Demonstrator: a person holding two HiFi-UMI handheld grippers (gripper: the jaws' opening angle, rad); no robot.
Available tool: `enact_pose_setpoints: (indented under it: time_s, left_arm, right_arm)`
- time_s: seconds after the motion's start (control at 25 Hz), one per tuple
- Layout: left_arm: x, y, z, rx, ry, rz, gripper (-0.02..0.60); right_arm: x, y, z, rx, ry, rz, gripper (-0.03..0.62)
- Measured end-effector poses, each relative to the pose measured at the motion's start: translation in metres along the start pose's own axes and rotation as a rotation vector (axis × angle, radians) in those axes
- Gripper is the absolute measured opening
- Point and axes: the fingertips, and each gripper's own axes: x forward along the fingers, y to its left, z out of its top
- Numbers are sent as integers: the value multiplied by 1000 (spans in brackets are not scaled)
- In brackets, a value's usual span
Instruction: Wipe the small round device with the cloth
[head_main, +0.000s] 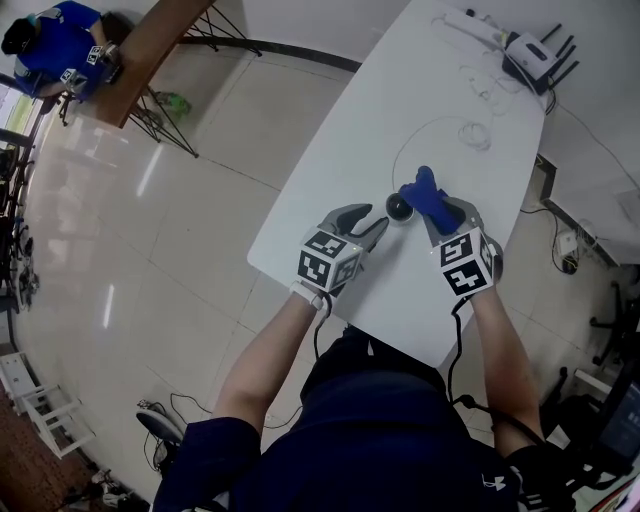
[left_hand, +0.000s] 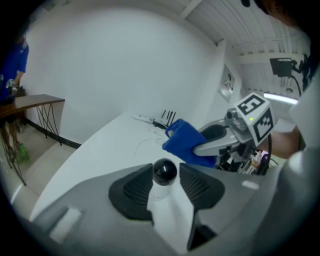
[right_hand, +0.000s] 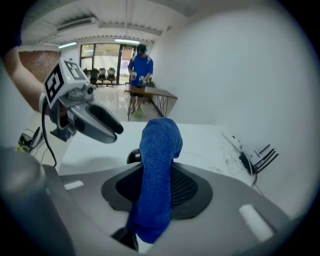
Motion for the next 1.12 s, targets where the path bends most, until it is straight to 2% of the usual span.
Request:
enact_pose_setpoints:
  time_s: [0.08, 0.24, 0.44, 0.64, 0.8, 0.92, 1.04, 1.12]
  left_arm:
    - [-3, 3, 1, -22, -9, 7, 167]
    - [-8, 7, -15, -57, 16, 11, 167]
    - [-15, 9, -34, -105, 34, 14, 167]
    - [-15, 3, -46, -136, 51, -6, 167]
    - [-17, -6, -59, -165, 72, -27, 167]
    - [-21, -7, -70, -199, 83, -32, 167]
    - [-22, -7, -77, -239, 87, -27, 167]
    - [-25, -6, -80, -249, 91, -22, 163]
  right_arm:
    - [-2, 11, 19, 9, -80, 37, 134]
    - [6, 29, 10, -29, -45, 76, 134]
    - [8, 37, -41, 197, -19, 133, 133]
    - [13, 55, -74, 333, 24, 188, 133]
    - [17, 80, -89, 442, 51, 279, 133]
    - [15, 101, -88, 621, 31, 423, 135]
    - [13, 104, -85, 954, -24, 599, 138]
    - [15, 93, -87, 1175, -82, 633, 140]
